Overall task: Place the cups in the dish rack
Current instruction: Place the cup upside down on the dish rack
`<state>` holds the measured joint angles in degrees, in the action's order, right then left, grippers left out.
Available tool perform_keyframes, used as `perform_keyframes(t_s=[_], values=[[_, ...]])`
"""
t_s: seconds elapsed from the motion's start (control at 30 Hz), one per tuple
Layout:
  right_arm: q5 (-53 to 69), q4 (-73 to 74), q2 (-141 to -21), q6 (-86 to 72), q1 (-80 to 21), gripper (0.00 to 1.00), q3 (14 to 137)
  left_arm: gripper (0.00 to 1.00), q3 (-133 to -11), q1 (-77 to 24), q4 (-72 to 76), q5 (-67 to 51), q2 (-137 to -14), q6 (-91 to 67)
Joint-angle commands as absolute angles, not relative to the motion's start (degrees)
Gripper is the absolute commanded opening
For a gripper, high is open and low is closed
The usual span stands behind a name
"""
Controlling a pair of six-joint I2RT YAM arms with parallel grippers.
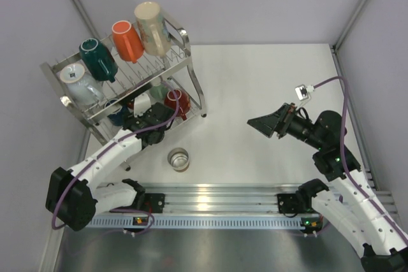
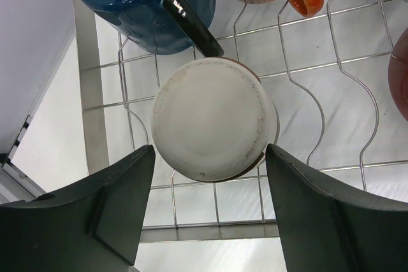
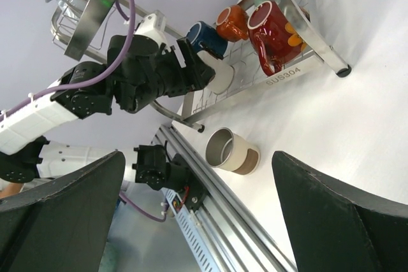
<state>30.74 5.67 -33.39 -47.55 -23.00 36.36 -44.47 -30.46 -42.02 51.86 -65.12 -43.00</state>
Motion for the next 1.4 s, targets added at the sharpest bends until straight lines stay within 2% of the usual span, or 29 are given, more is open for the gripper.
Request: perform_keyframes(t_s=[0.0,0.2,0.27,0.37,0.63,1.37], values=[[30.85,4.83,-32.61,-46.49,-22.76,0.99,37.0,0.76,-47.72,-30.23,-43.07,51.51,-63.72,-41.4],[30.76,5.01,-32.61,-46.49,-22.76,0.99,37.0,0.77,-49.65,-30.23,-44.21,50.54,-62.67,-39.9],[30.67,4.92,-32.52,-46.49,-22.85,0.99,36.91,0.82,-49.92,-30.15,-44.21,50.19,-61.79,-39.29],[30.67,5.01,-32.61,-46.32,-22.85,0.99,36.83,0.82,-51.32,-30.23,-44.12,48.78,-61.0,-38.32],[30.41,5.01,-32.78,-46.32,-22.85,0.99,36.91,0.76,-54.4,-31.72,-44.03,41.14,-62.14,-35.6],[29.18,8.0,-34.45,-44.56,-22.85,0.99,38.67,0.75,-57.13,-41.13,-42.37,36.57,-70.49,-34.11]])
